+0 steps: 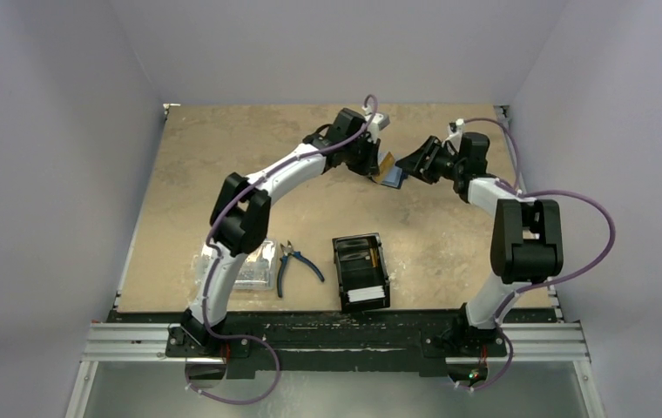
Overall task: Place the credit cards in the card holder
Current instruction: Pick up the credit card from the storage box, then insert the credit card into the card holder.
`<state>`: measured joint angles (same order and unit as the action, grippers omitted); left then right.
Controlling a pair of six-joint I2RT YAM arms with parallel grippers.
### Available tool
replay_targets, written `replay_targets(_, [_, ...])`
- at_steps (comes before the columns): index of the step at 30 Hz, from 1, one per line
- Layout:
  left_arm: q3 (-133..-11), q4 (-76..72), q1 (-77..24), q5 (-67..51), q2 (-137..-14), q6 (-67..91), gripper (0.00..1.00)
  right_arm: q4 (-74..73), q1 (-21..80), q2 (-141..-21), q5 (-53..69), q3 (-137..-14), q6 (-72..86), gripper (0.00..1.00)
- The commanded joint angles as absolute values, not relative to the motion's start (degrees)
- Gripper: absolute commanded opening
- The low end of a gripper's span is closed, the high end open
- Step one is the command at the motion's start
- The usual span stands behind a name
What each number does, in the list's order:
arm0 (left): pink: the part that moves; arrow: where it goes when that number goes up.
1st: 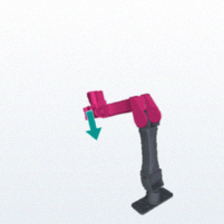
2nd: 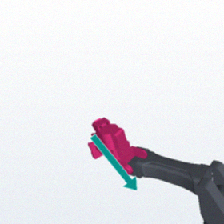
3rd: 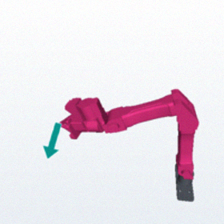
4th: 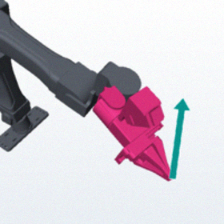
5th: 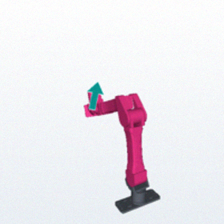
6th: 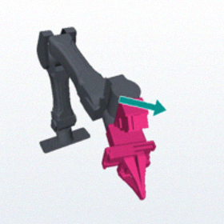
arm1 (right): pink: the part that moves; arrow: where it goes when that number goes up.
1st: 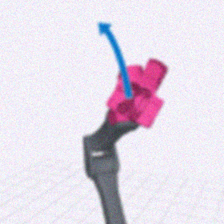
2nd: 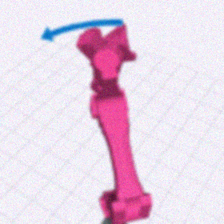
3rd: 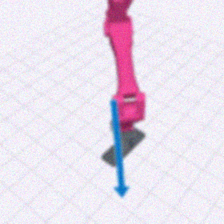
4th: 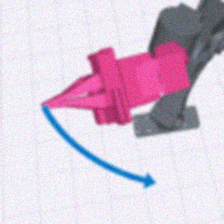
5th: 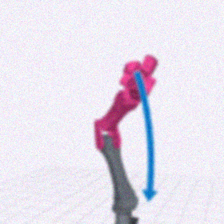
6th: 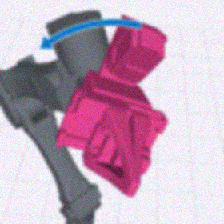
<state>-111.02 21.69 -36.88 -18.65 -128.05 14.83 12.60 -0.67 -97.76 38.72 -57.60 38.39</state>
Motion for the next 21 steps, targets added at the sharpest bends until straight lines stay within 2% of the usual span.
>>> replay_targets(1, [-119.75, 25.87, -39.70, -16.56, -132.69, 11.38, 0.00, 16.96, -1.70, -101.01, 42.69, -59.72, 39.86, 0.40])
replay_targets(3, [-121.92, 26.14, -40.56, -15.20, -134.07, 11.64, 0.00, 16.54, -2.16, -102.07, 42.18, -60.51, 39.88, 0.29])
replay_targets(8, [-124.40, 27.28, -41.14, -9.91, -136.23, 11.93, 0.00, 16.62, -4.36, -102.79, 40.58, -60.12, 40.72, 0.26])
replay_targets(21, [-132.04, 29.78, -40.94, -3.31, -141.78, 13.21, 0.00, 15.35, -4.75, -104.61, 40.59, -61.70, 39.82, 0.34])
